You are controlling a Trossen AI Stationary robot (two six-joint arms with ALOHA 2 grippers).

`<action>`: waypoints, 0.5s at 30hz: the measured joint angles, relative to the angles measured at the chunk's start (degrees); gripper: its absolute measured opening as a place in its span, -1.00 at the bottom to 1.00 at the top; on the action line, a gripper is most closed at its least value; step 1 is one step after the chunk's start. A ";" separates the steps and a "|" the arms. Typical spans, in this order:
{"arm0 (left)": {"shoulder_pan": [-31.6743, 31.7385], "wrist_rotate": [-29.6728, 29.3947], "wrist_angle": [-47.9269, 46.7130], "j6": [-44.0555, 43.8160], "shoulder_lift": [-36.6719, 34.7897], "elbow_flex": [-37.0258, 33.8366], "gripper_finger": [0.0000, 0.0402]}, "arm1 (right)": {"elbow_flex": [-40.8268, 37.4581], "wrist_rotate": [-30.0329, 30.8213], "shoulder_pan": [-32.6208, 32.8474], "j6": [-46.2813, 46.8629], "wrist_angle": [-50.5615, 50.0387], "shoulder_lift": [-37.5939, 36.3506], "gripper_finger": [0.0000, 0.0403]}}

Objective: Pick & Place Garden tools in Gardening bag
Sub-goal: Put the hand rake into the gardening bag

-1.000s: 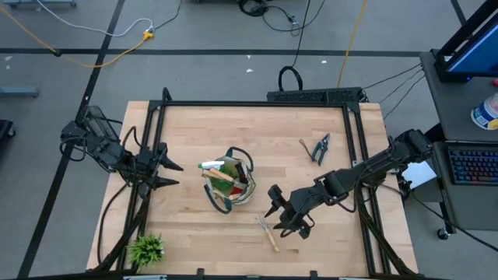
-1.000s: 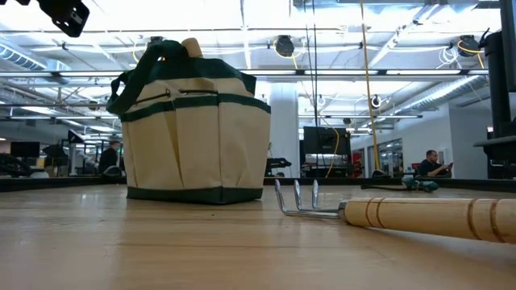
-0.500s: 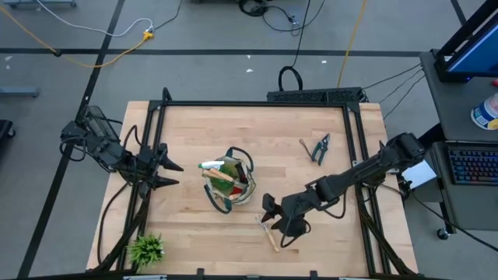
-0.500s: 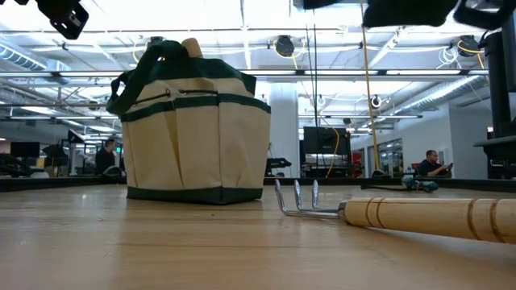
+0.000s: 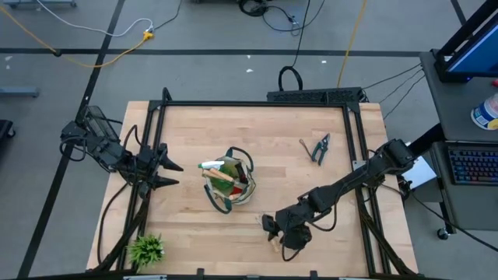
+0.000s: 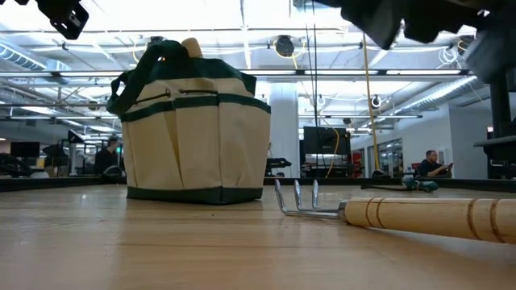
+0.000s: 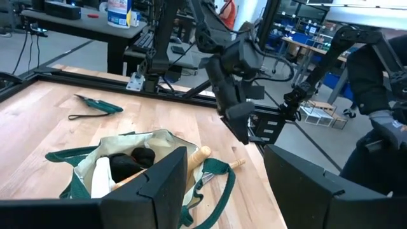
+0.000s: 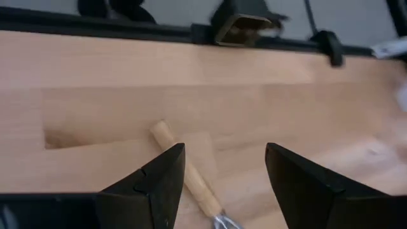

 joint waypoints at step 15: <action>0.00 0.00 -0.01 0.08 0.01 0.00 0.08 | -0.01 -9.33 -2.51 -0.20 0.80 4.39 0.06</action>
